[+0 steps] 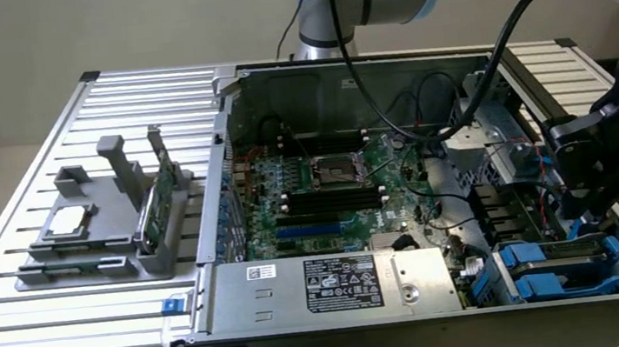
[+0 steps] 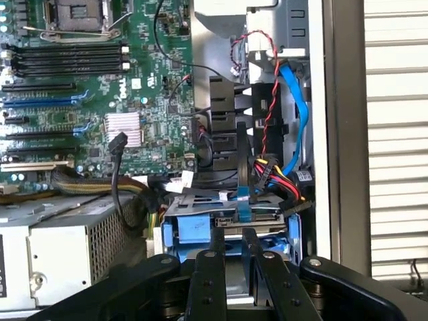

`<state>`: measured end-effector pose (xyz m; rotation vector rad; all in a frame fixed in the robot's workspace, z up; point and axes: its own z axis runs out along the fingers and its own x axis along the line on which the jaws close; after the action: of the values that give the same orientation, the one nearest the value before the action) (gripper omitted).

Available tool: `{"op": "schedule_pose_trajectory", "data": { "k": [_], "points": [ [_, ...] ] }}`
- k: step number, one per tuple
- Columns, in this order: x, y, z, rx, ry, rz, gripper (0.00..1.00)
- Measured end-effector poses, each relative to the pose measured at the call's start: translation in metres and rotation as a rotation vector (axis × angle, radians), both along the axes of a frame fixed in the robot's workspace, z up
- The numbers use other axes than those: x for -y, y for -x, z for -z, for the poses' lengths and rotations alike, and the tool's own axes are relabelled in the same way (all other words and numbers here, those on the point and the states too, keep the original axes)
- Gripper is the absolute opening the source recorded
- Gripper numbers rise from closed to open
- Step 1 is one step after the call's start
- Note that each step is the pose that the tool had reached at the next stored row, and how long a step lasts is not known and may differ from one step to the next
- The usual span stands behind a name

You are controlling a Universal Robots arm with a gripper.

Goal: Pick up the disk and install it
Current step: 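Insert the first disk wire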

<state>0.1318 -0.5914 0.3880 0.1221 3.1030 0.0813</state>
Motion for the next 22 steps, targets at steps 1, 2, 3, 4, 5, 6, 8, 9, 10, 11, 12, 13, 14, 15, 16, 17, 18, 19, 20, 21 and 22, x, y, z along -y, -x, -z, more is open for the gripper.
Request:
{"op": "schedule_pose_trajectory", "data": {
  "k": [1,2,3,4,5,6,8,9,10,11,12,13,14,15,16,17,18,19,20,21,22],
  "points": [
    [0.0,0.0,0.0,0.0002,-0.0017,0.013,0.25],
    [0.0,0.0,0.0,0.0004,-0.0035,0.025,0.25],
    [0.0,0.0,0.0,0.0007,-0.0058,0.037,0.25],
    [0.0,0.0,0.0,0.0009,-0.0089,0.049,0.25],
    [0.0,0.0,0.0001,0.0011,-0.012,0.06,0.25],
    [0.0,0.0,0.0001,0.0013,-0.0156,0.071,0.25],
    [0.0,0.0,0.0001,0.0015,-0.0254,0.09,0.25],
    [0.0,0.0,0.0002,0.0016,-0.0315,0.099,0.25],
    [0.0,0.0,0.0003,0.0015,-0.039,0.107,0.25],
    [0.0,0.0,0.0005,0.0013,-0.0489,0.114,0.25],
    [0.0,-0.001,0.0007,0.0009,-0.0594,0.12,0.25],
    [0.0,-0.002,0.0009,0.0004,-0.0698,0.124,0.25],
    [0.0,-0.004,0.0011,0.0,-0.0784,0.126,0.25],
    [0.0,-0.006,0.0012,-0.0003,-0.0834,0.129,0.25],
    [0.0,-0.008,0.0014,-0.0003,-0.086,0.131,0.25],
    [0.0,-0.01,0.0014,-0.0003,-0.0866,0.132,0.25],
    [0.0,-0.013,0.0015,-0.0002,-0.0867,0.134,0.25],
    [0.0,-0.015,0.0015,-0.0001,-0.0868,0.137,0.25],
    [0.0,-0.017,0.0015,0.0,-0.0867,0.14,0.25],
    [0.0,-0.018,0.0015,0.0002,-0.0866,0.143,0.25],
    [-0.0001,-0.019,0.0015,0.0005,-0.0866,0.15,0.25]
  ]
}}
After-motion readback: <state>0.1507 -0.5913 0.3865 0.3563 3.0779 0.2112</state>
